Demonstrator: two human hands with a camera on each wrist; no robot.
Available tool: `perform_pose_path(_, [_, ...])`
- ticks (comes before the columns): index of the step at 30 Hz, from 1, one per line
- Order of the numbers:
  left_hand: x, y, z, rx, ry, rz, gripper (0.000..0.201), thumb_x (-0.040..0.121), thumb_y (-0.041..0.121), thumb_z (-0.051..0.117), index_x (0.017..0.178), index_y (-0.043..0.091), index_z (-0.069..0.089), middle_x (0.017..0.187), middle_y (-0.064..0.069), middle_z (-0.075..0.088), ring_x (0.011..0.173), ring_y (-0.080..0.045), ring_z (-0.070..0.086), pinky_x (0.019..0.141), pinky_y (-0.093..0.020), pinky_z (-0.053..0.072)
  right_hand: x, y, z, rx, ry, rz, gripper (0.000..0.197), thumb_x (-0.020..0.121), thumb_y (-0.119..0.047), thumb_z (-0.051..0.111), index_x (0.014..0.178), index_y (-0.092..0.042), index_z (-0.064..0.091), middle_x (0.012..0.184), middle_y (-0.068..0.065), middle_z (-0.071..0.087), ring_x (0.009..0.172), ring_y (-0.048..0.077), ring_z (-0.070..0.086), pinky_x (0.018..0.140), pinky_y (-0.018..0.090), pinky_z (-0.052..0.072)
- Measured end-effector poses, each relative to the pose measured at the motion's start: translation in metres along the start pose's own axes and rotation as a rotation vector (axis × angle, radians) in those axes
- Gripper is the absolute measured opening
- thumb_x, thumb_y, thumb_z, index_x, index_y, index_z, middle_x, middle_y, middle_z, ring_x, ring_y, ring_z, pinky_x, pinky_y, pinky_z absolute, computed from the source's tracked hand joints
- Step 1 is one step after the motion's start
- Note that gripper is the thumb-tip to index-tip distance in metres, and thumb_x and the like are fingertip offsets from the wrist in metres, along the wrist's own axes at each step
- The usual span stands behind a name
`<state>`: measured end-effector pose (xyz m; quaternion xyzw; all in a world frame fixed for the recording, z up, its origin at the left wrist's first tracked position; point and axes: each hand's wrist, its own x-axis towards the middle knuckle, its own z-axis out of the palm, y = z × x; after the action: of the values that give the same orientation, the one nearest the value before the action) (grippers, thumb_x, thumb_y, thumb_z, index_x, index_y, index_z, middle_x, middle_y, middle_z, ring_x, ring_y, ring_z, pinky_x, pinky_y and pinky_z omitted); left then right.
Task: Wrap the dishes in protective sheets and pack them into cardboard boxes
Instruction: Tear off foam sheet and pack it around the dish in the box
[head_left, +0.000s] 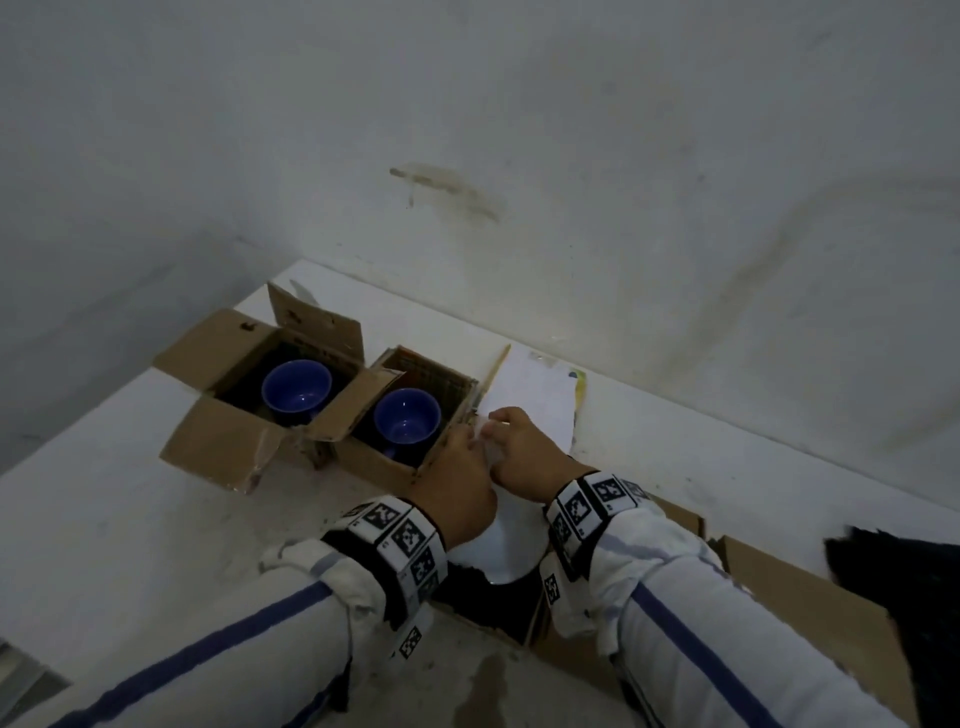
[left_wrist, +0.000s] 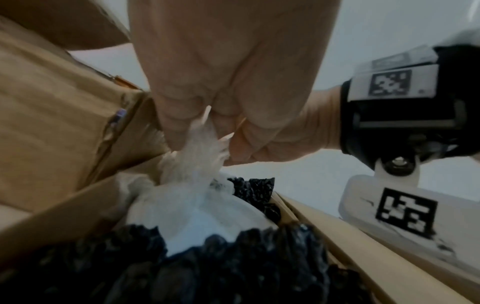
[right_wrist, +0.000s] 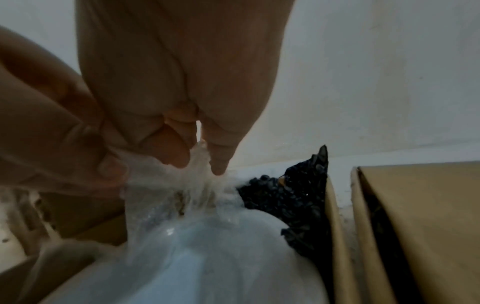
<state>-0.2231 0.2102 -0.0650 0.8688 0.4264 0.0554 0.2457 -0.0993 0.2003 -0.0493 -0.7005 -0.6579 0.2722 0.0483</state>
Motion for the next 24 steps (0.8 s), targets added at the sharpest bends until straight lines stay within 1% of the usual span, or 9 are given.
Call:
perform_pose_path(3, [0.006, -0.003, 0.009, 0.209, -0.166, -0.036, 0.052, 0.092, 0.015, 0.037, 0.144, 0.006, 0.029, 0.148, -0.016, 0.027, 0.135, -0.029, 0.025, 0.115, -0.038, 0.02, 0.005, 0.003, 0.008, -0.239, -0.036, 0.038, 0.049, 0.087, -0.019, 0.058, 0.135, -0.013, 0.047, 0.139, 0.01, 0.03, 0.125, 0.034, 0.035, 0.1, 0.037, 0.039])
perform_pose_path(6, [0.004, -0.002, 0.015, 0.299, -0.188, -0.065, 0.049, 0.091, 0.019, 0.039, 0.138, 0.008, 0.035, 0.142, -0.013, 0.03, 0.126, -0.031, 0.033, 0.108, -0.036, 0.027, 0.006, 0.003, 0.008, -0.376, -0.043, 0.075, 0.044, 0.087, -0.022, 0.056, 0.13, -0.017, 0.048, 0.13, 0.009, 0.034, 0.117, 0.034, 0.037, 0.091, 0.039, 0.04])
perform_pose_path(8, [0.002, 0.001, 0.017, 0.273, -0.171, -0.084, 0.045, 0.09, 0.022, 0.041, 0.134, 0.01, 0.039, 0.135, -0.011, 0.033, 0.121, -0.03, 0.035, 0.103, -0.035, 0.03, 0.01, 0.002, 0.008, -0.304, -0.08, 0.102, 0.043, 0.086, -0.022, 0.059, 0.127, -0.012, 0.05, 0.129, 0.01, 0.035, 0.116, 0.033, 0.039, 0.096, 0.039, 0.042])
perform_pose_path(11, [0.003, 0.003, 0.014, 0.271, -0.185, -0.115, 0.039, 0.094, 0.022, 0.039, 0.13, 0.01, 0.044, 0.136, -0.011, 0.037, 0.125, -0.029, 0.034, 0.103, -0.034, 0.03, 0.017, 0.002, 0.006, -0.325, -0.241, 0.129, 0.052, 0.089, -0.023, 0.058, 0.137, -0.01, 0.044, 0.14, 0.012, 0.032, 0.126, 0.033, 0.038, 0.107, 0.043, 0.037])
perform_pose_path(13, [0.007, 0.004, 0.007, 0.279, -0.261, -0.08, 0.038, 0.095, 0.017, 0.039, 0.13, 0.004, 0.044, 0.139, -0.015, 0.037, 0.129, -0.03, 0.032, 0.107, -0.034, 0.026, 0.018, 0.001, 0.007, -0.366, -0.288, 0.106, 0.053, 0.091, -0.021, 0.054, 0.141, -0.01, 0.041, 0.146, 0.013, 0.034, 0.131, 0.032, 0.039, 0.109, 0.042, 0.036])
perform_pose_path(17, [0.017, 0.004, -0.004, 0.298, -0.406, -0.06, 0.04, 0.097, 0.014, 0.036, 0.133, 0.0, 0.043, 0.143, -0.021, 0.036, 0.132, -0.032, 0.031, 0.112, -0.035, 0.021, 0.014, 0.002, 0.001, -0.219, -0.295, 0.091, 0.051, 0.094, -0.012, 0.049, 0.143, -0.009, 0.038, 0.148, 0.011, 0.037, 0.136, 0.029, 0.037, 0.112, 0.035, 0.03])
perform_pose_path(19, [0.017, 0.005, -0.001, 0.317, -0.395, -0.094, 0.04, 0.097, 0.017, 0.035, 0.134, 0.003, 0.041, 0.144, -0.019, 0.032, 0.131, -0.032, 0.03, 0.111, -0.037, 0.022, 0.013, 0.008, -0.009, -0.178, -0.256, 0.124, 0.048, 0.095, -0.01, 0.046, 0.142, -0.012, 0.041, 0.147, 0.01, 0.039, 0.134, 0.027, 0.039, 0.109, 0.03, 0.03])
perform_pose_path(21, [0.015, 0.009, 0.001, 0.259, -0.348, -0.153, 0.04, 0.095, 0.02, 0.041, 0.132, 0.005, 0.042, 0.145, -0.017, 0.027, 0.131, -0.032, 0.029, 0.109, -0.038, 0.026, 0.012, 0.016, -0.017, -0.244, -0.214, 0.162, 0.04, 0.093, -0.009, 0.045, 0.131, -0.01, 0.055, 0.136, 0.015, 0.049, 0.124, 0.029, 0.048, 0.101, 0.031, 0.038])
perform_pose_path(24, [0.015, 0.013, 0.001, 0.173, -0.219, -0.148, 0.045, 0.091, 0.023, 0.048, 0.132, 0.006, 0.037, 0.143, -0.016, 0.025, 0.129, -0.032, 0.033, 0.104, -0.038, 0.032, 0.005, 0.026, -0.017, -0.378, -0.309, 0.233, 0.031, 0.094, -0.01, 0.042, 0.118, -0.004, 0.062, 0.126, 0.013, 0.058, 0.115, 0.027, 0.054, 0.093, 0.029, 0.042])
